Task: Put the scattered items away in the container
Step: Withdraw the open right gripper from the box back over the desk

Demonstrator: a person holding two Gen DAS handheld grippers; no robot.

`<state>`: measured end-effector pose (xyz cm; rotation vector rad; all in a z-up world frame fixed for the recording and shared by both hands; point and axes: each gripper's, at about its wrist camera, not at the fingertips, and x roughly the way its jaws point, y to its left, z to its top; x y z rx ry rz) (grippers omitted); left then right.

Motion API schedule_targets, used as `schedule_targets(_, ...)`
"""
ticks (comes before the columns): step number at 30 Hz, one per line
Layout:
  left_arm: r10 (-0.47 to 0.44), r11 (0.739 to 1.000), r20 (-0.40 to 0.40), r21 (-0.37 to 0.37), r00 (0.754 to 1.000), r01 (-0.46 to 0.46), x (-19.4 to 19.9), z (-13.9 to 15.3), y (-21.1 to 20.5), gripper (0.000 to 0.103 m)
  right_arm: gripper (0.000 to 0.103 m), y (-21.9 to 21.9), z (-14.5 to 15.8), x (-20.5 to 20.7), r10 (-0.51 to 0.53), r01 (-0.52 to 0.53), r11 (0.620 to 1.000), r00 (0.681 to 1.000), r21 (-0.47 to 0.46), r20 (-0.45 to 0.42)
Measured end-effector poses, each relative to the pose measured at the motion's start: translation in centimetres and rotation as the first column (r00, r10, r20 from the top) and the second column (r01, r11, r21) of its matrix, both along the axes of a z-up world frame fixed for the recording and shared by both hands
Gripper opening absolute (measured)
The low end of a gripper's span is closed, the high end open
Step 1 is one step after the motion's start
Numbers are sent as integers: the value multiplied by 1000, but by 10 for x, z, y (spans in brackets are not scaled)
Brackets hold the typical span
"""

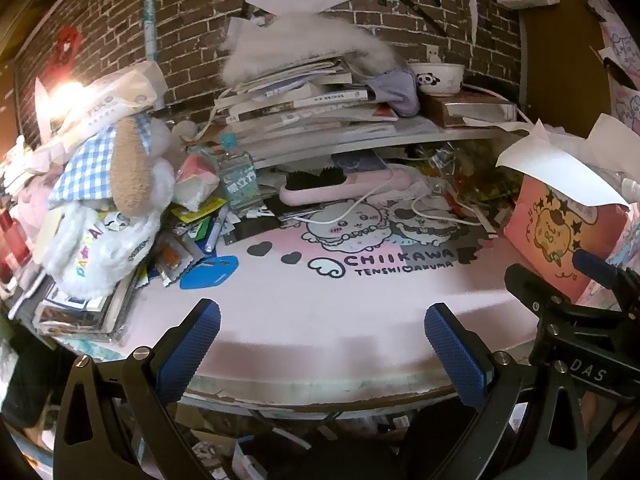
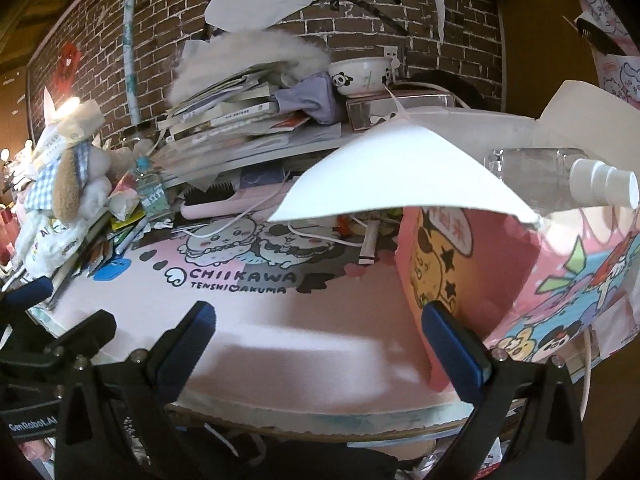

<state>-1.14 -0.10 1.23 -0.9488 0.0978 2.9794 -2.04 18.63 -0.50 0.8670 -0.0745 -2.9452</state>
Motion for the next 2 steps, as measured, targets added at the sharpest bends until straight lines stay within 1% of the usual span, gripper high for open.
schedule_targets(2, -1, 1000, -11, -1, 1000, 1, 1, 1, -1, 102, 102, 0, 0, 0, 2, -2, 1000, 1000, -6, 1)
